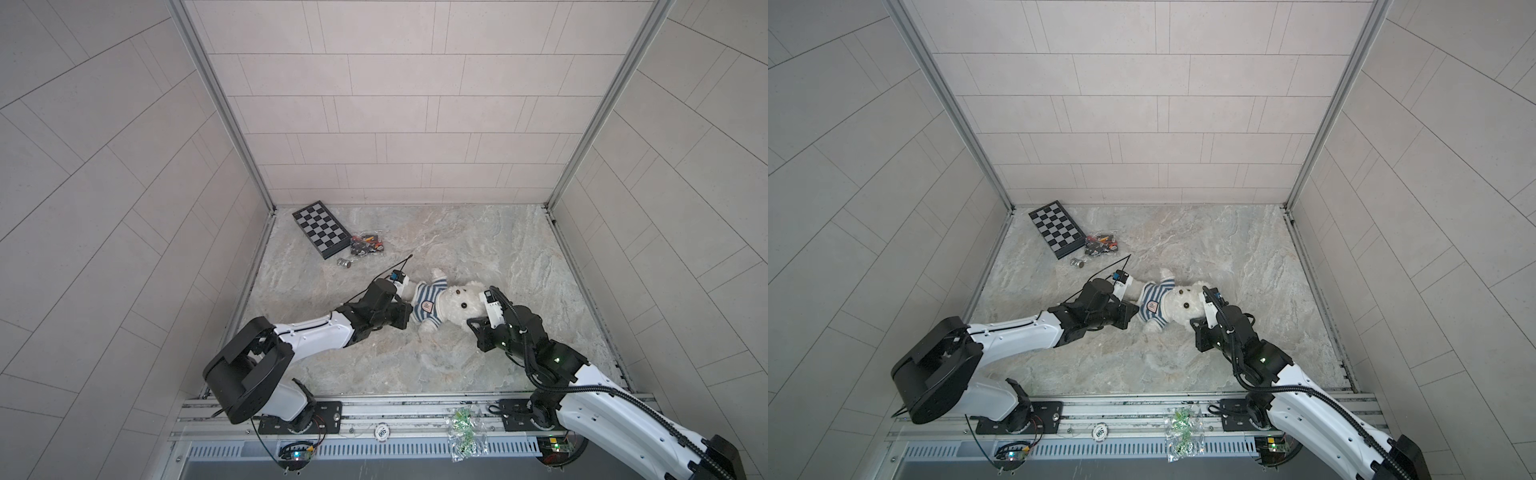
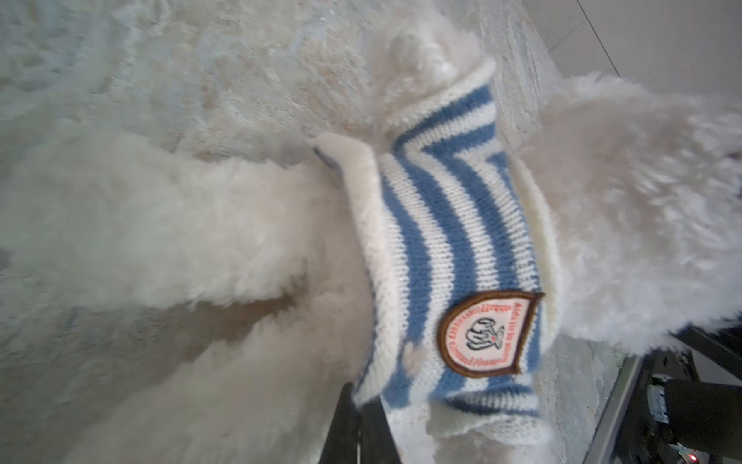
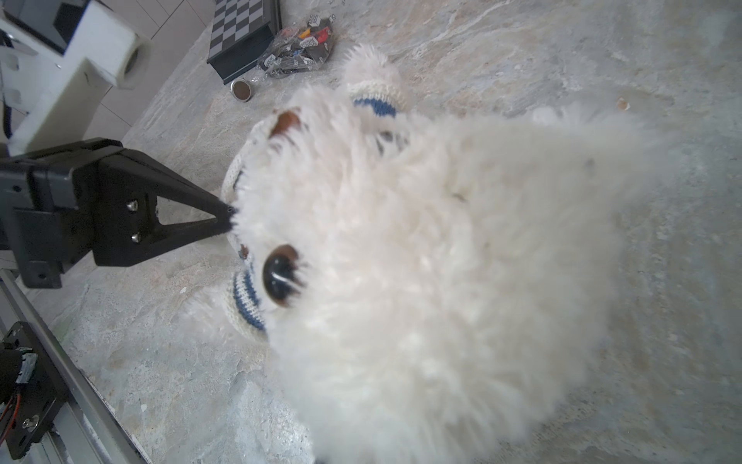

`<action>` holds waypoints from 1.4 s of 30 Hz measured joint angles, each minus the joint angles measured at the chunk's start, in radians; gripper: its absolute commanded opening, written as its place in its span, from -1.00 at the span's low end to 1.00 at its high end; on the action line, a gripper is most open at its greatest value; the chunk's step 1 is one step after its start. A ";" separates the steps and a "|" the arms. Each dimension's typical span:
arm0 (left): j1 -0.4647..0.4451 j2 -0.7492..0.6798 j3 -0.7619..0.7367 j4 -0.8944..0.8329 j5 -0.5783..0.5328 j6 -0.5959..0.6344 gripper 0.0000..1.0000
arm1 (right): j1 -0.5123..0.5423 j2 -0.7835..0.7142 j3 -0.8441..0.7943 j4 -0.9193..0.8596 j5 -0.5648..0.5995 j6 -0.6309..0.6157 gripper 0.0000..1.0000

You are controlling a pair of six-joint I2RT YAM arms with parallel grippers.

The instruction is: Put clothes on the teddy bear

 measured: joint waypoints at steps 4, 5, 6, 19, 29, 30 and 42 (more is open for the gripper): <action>0.024 -0.023 -0.006 -0.010 0.000 0.015 -1.00 | 0.000 -0.019 0.006 -0.017 -0.002 -0.001 -1.00; 0.024 -0.028 -0.006 -0.011 0.000 0.019 -1.00 | 0.000 -0.021 0.009 -0.019 -0.002 -0.001 -1.00; 0.023 -0.034 -0.006 -0.012 0.000 0.023 -0.88 | 0.000 -0.024 0.010 -0.020 -0.002 -0.001 -1.00; -0.162 -0.360 -0.079 -0.117 -0.091 0.008 0.05 | 0.000 -0.027 0.047 -0.046 0.014 0.021 -1.00; -0.252 -0.270 -0.097 -0.110 -0.084 -0.049 0.15 | 0.000 -0.018 0.047 -0.041 0.015 0.030 -1.00; -0.252 -0.244 -0.088 -0.107 -0.082 -0.049 0.09 | 0.000 -0.017 0.047 -0.041 0.015 0.030 -1.00; -0.251 -0.092 0.013 -0.069 -0.068 -0.046 -0.24 | 0.000 -0.019 0.046 -0.041 0.016 0.030 -1.00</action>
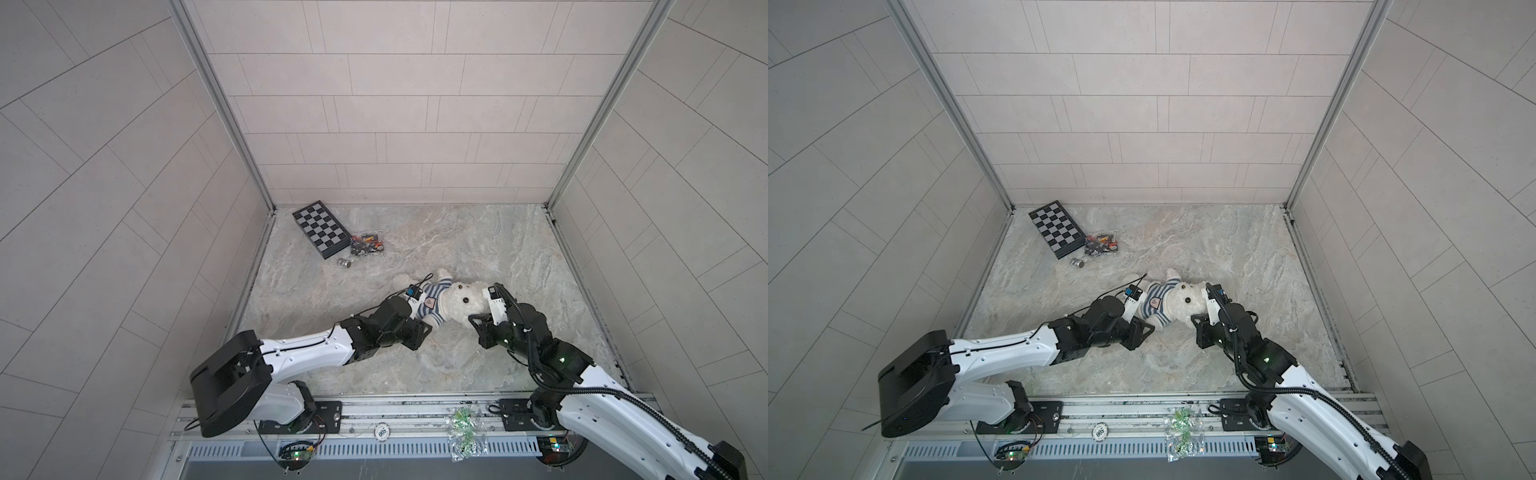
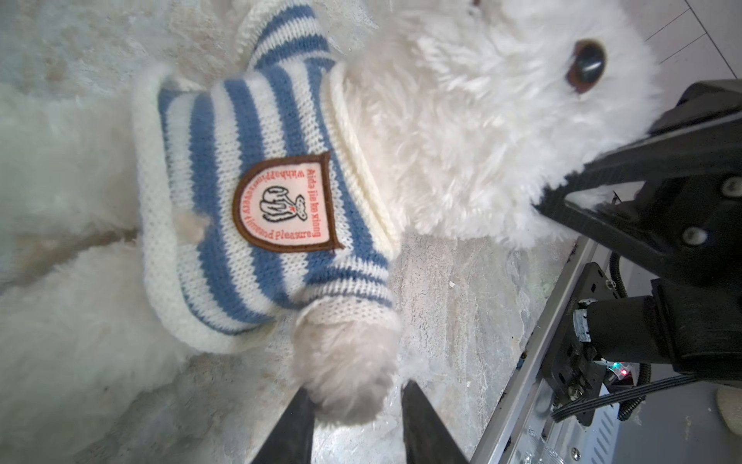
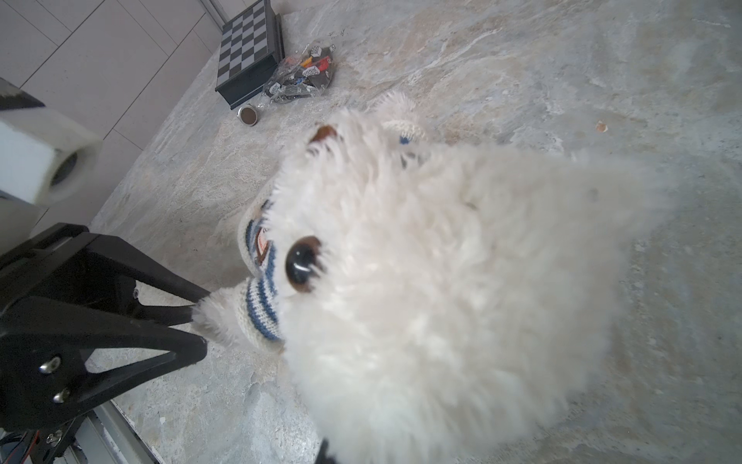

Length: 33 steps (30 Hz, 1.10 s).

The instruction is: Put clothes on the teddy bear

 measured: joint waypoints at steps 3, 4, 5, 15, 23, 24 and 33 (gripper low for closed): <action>0.000 0.030 0.019 -0.001 -0.002 0.002 -0.28 | 0.000 0.000 0.000 0.000 0.000 0.000 -1.00; 0.000 0.043 0.027 -0.002 -0.006 0.005 -0.33 | 0.000 0.000 0.000 0.000 0.000 0.000 -1.00; 0.000 0.052 0.031 -0.003 -0.010 0.005 -0.41 | 0.000 0.000 0.000 0.000 0.000 0.000 -1.00; 0.004 0.066 0.034 -0.008 -0.024 0.014 -1.00 | 0.000 -0.017 0.008 -0.032 0.018 -0.019 -0.37; 0.010 0.063 0.034 0.005 -0.011 0.003 -1.00 | 0.000 -0.124 0.258 -0.255 0.083 -0.097 -0.22; 0.011 0.063 0.034 0.007 -0.009 0.000 -1.00 | 0.000 -0.133 0.294 -0.263 0.081 -0.106 -0.24; 0.012 0.063 0.034 0.049 0.024 -0.026 -1.00 | 0.215 0.032 0.256 -0.146 0.053 -0.094 -0.44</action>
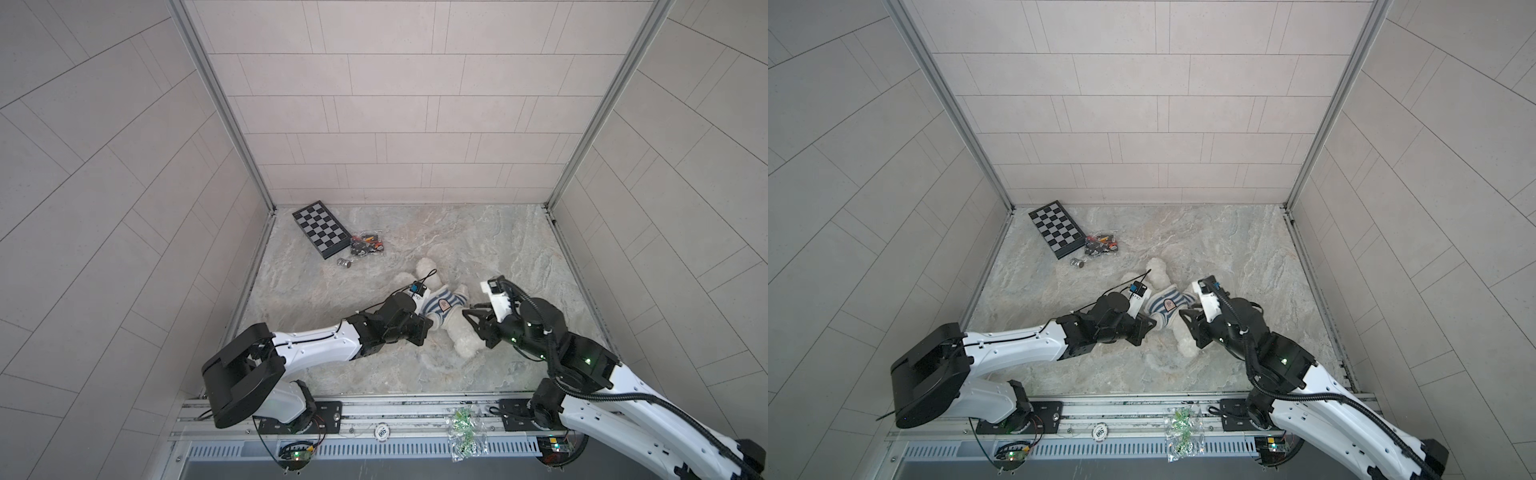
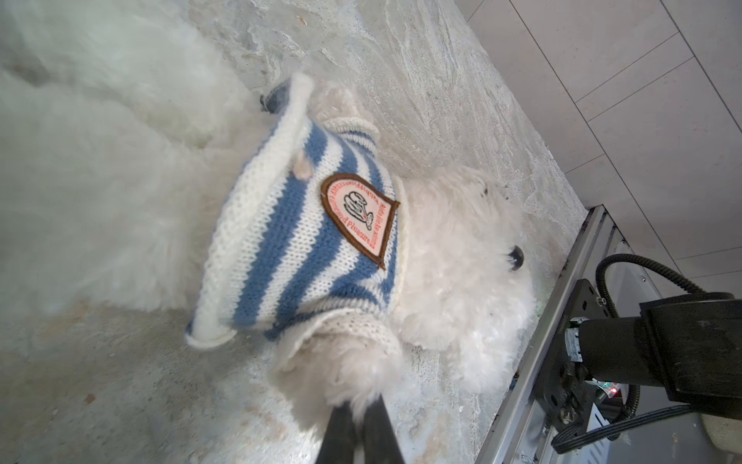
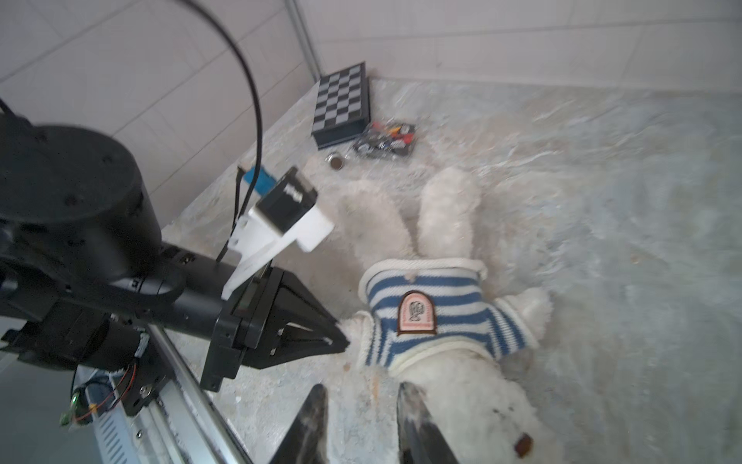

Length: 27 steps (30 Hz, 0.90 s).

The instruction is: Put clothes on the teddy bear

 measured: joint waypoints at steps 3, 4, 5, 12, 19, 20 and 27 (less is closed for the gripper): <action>0.000 0.000 0.000 0.008 0.011 -0.007 -1.00 | 0.063 0.105 -0.011 0.056 0.003 0.001 -0.54; 0.000 0.000 0.000 0.010 0.014 -0.008 -1.00 | 0.068 0.130 -0.023 0.079 0.003 0.004 -0.56; 0.000 0.000 0.000 0.014 0.018 -0.011 -1.00 | 0.069 0.148 -0.040 0.102 0.005 0.006 -0.58; 0.000 -0.004 -0.013 0.031 0.039 -0.029 -1.00 | 0.018 0.179 -0.165 0.205 0.006 0.051 -0.70; -0.016 -0.043 -0.055 0.040 0.049 -0.055 -1.00 | -0.057 0.207 -0.259 0.330 -0.051 0.105 -0.70; -0.019 -0.047 -0.059 0.041 0.050 -0.058 -1.00 | -0.062 0.220 -0.269 0.351 -0.061 0.111 -0.70; -0.048 -0.063 -0.083 0.048 0.052 -0.079 -1.00 | -0.101 0.296 -0.305 0.466 -0.124 0.138 -0.54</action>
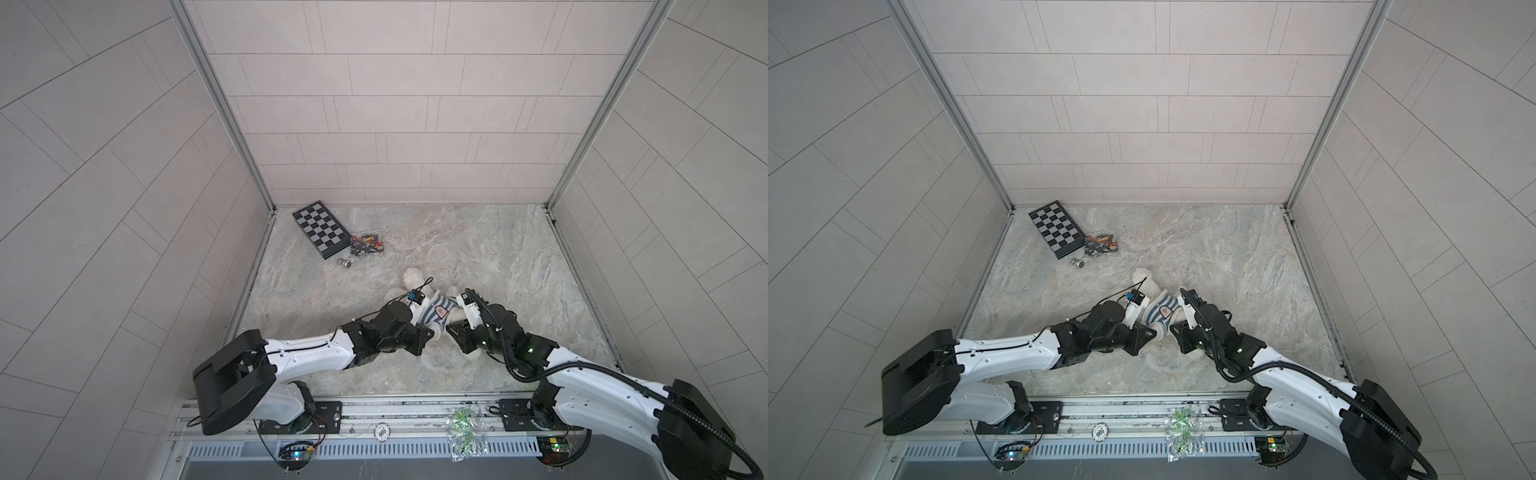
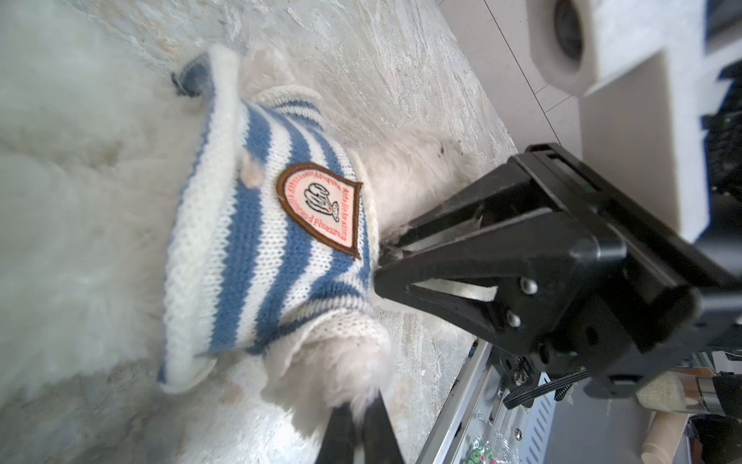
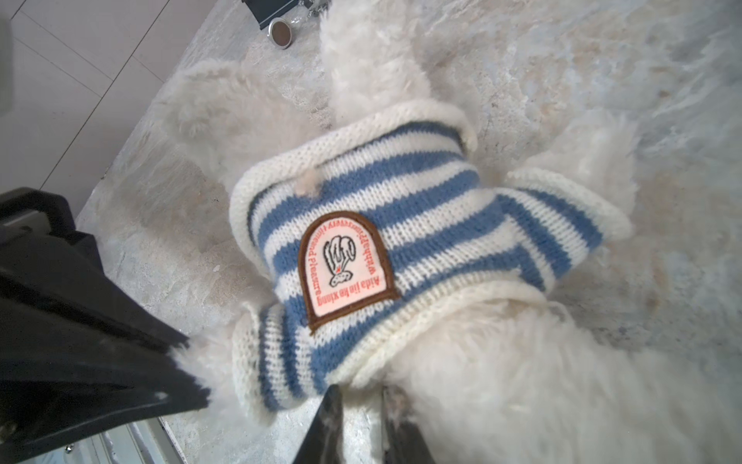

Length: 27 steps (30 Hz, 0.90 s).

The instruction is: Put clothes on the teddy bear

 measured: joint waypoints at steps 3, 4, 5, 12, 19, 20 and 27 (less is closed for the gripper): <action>-0.009 -0.003 -0.002 0.000 0.000 -0.007 -1.00 | -0.021 0.014 -0.005 0.036 -0.026 0.010 -0.52; -0.010 -0.003 -0.002 0.000 0.000 -0.008 -1.00 | -0.025 0.018 -0.005 0.046 -0.032 0.012 -0.53; -0.011 -0.003 -0.003 0.000 0.000 -0.011 -1.00 | -0.027 0.021 -0.005 0.055 -0.037 0.012 -0.55; -0.017 0.001 -0.003 0.011 -0.002 -0.022 -1.00 | -0.027 0.050 -0.005 0.082 -0.054 0.013 -0.65; -0.018 0.012 -0.006 0.024 -0.003 -0.037 -1.00 | -0.029 0.068 -0.005 0.116 -0.085 0.022 -0.75; -0.018 0.014 -0.006 0.026 -0.003 -0.038 -1.00 | -0.029 0.079 -0.005 0.128 -0.089 0.025 -0.78; -0.022 0.015 -0.013 0.032 -0.008 -0.041 -1.00 | -0.029 0.122 -0.005 0.154 -0.082 0.033 -1.00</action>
